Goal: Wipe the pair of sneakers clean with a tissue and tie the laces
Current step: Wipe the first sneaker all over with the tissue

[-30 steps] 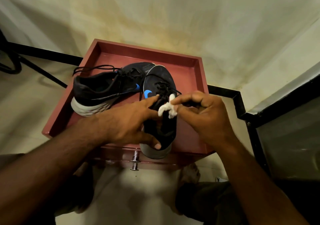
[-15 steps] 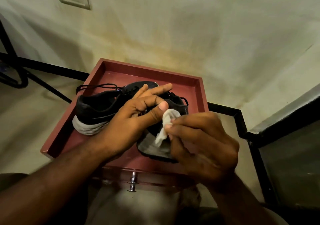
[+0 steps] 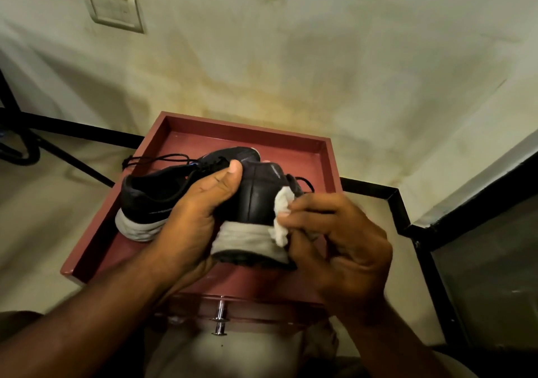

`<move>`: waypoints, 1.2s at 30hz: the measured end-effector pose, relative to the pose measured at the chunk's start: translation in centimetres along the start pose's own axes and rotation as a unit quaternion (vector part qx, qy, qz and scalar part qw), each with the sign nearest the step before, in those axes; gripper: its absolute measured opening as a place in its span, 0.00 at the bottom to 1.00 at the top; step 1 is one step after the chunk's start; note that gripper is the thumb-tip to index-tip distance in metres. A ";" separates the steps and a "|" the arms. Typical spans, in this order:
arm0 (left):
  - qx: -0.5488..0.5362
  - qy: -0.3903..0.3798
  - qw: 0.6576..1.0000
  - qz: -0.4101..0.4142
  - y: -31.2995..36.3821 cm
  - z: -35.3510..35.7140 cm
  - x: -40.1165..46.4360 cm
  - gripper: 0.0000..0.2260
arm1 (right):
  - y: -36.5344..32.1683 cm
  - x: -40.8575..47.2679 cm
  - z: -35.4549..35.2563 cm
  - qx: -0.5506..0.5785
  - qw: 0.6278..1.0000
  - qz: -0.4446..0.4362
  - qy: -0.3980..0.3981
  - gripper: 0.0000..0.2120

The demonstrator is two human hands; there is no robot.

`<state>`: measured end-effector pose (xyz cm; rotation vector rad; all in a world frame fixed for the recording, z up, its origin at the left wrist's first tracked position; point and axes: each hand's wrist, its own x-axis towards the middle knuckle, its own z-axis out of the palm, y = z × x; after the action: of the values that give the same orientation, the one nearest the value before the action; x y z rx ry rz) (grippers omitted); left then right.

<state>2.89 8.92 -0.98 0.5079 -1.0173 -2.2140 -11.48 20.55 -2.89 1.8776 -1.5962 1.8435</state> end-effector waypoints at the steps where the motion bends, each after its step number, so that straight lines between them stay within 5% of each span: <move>1: 0.004 0.004 1.000 0.000 -0.1 -0.1 0.0 0.21 | 0.0 -0.1 0.2 -0.002 1.000 -0.004 -0.001 0.06; 6: 0.054 0.013 0.998 0.021 0.1 0.0 0.2 0.20 | 3.3 1.0 -0.5 -0.043 0.983 0.173 0.032 0.06; 12: 0.116 -0.007 0.991 0.066 -1.1 0.0 0.0 0.19 | 0.4 0.2 0.4 0.004 0.999 0.023 0.039 0.10; 18: 0.081 0.051 0.994 0.045 0.0 -0.7 0.6 0.20 | 3.8 0.1 -0.6 -0.034 0.964 0.262 0.019 0.06; 23: 0.072 0.100 0.992 0.035 -0.5 -0.7 0.9 0.20 | 0.5 0.1 1.0 0.006 0.999 0.033 0.009 0.05; 29: 0.048 0.156 0.986 0.027 0.8 -1.2 1.2 0.18 | 4.2 0.3 0.5 -0.071 0.967 0.243 0.040 0.06; 34: 0.087 0.148 0.984 0.043 0.6 -0.7 1.0 0.18 | 0.8 -0.1 1.5 -0.018 0.998 0.066 0.017 0.08; 36: 0.102 0.142 0.984 0.045 0.5 -0.6 0.8 0.18 | 1.2 -0.1 1.7 -0.025 0.994 0.102 0.019 0.08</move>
<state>2.85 7.83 -1.02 0.8256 -1.0932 -1.9019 -11.11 18.92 -4.17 1.7041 -1.8639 1.8807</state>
